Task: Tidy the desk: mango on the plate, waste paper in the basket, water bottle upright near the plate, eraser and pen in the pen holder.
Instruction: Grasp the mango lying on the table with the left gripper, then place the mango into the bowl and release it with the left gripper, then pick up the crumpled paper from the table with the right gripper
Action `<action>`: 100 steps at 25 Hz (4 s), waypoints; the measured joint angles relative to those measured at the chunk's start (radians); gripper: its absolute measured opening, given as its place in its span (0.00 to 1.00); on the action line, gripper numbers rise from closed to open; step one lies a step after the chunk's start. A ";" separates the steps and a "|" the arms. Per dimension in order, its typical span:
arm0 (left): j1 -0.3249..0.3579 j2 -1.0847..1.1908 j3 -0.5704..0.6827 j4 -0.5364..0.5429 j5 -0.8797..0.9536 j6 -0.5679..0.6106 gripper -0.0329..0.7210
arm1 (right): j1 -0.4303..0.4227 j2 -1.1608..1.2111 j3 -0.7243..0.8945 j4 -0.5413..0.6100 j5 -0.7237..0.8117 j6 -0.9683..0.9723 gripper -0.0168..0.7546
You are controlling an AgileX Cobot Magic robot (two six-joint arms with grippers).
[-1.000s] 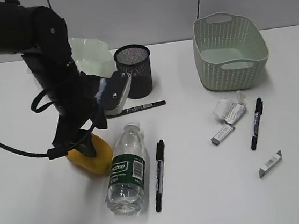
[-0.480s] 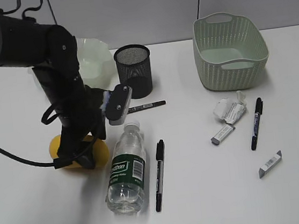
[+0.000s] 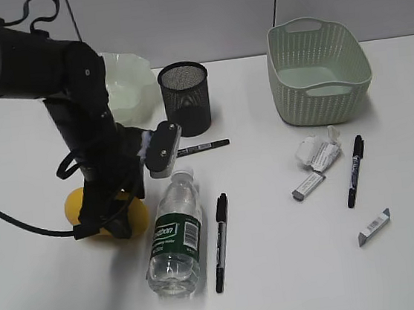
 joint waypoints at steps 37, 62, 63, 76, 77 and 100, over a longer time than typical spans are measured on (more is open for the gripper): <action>0.357 -0.093 -0.281 -0.654 -1.012 -0.672 0.77 | 0.000 0.000 0.000 0.000 0.000 0.000 0.65; 0.297 0.110 -0.281 -0.477 -0.965 -0.672 0.89 | 0.000 0.000 0.000 0.000 0.000 0.000 0.45; 0.297 0.099 -0.281 -0.476 -0.935 -0.672 0.89 | 0.000 0.000 0.000 0.000 0.000 0.000 0.45; 0.342 -0.248 -0.281 -0.464 -0.361 -0.696 0.58 | 0.000 0.000 0.000 -0.001 0.000 0.000 0.44; 0.352 -0.263 -0.282 -0.463 -0.302 -0.715 0.56 | 0.000 0.000 0.000 -0.001 0.000 0.000 0.44; 0.412 -0.545 -0.136 0.020 0.277 -1.102 0.43 | 0.000 0.213 -0.064 0.008 0.032 0.000 0.59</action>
